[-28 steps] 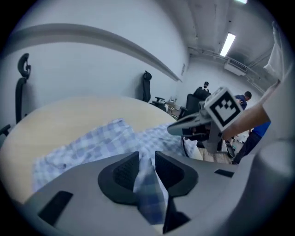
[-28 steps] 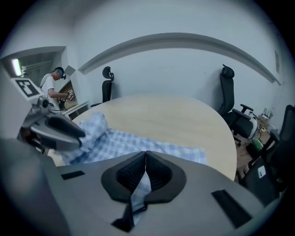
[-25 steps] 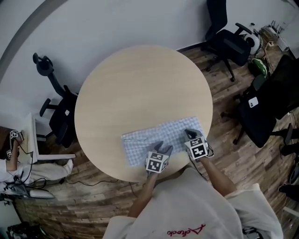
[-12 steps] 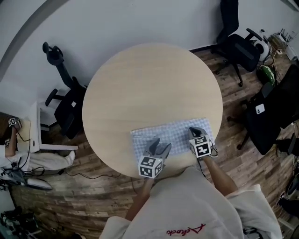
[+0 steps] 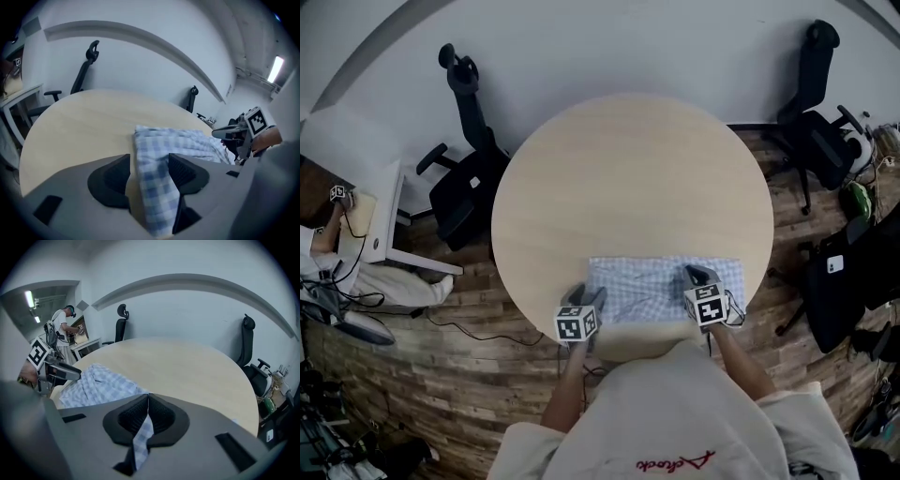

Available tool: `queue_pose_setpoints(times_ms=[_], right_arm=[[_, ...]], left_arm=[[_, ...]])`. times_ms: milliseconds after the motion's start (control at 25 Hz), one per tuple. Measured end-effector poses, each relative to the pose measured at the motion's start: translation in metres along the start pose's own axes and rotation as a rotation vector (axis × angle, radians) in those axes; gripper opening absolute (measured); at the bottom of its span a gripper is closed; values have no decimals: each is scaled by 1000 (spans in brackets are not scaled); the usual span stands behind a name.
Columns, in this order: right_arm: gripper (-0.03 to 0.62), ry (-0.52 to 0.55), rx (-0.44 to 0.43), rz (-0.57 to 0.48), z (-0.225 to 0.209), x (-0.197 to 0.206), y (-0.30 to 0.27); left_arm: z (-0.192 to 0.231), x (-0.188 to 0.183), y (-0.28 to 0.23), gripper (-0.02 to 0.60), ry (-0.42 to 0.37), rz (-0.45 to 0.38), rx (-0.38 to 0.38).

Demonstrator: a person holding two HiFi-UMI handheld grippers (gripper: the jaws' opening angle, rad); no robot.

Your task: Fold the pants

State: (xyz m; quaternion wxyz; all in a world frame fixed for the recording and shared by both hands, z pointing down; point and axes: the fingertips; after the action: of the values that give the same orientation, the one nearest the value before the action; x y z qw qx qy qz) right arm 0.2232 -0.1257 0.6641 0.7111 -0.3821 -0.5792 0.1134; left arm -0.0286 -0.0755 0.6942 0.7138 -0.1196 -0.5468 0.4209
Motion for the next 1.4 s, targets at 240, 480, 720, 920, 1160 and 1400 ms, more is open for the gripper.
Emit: queue_pose_setpoints(times_ms=[240, 480, 720, 920, 1160, 1400], right_arm=[[29, 1, 37, 9, -16, 10, 10], [29, -19, 54, 41, -24, 24, 14], [29, -9, 44, 68, -24, 38, 11], [29, -3, 25, 79, -16, 42, 5], [29, 11, -3, 80, -2, 39, -4], [29, -5, 13, 42, -7, 28, -3]], left_arm=[[4, 16, -19, 229, 36, 67, 52], [-4, 9, -22, 63, -6, 59, 67], [35, -11, 3, 61, -2, 22, -1], [87, -20, 41, 61, -5, 19, -95], [118, -24, 76, 61, 7, 0, -159], [77, -55, 88, 61, -13, -90, -109]])
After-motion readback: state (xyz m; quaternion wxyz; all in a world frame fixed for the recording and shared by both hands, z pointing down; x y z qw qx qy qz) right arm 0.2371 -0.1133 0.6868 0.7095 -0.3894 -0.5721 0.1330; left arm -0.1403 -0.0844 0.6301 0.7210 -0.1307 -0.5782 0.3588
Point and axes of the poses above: the fingertips, and each gripper's own axes: y backward along the fingers, z to its left, x out of its underside, and after that the axes turned 7 degrees about x, right-handed
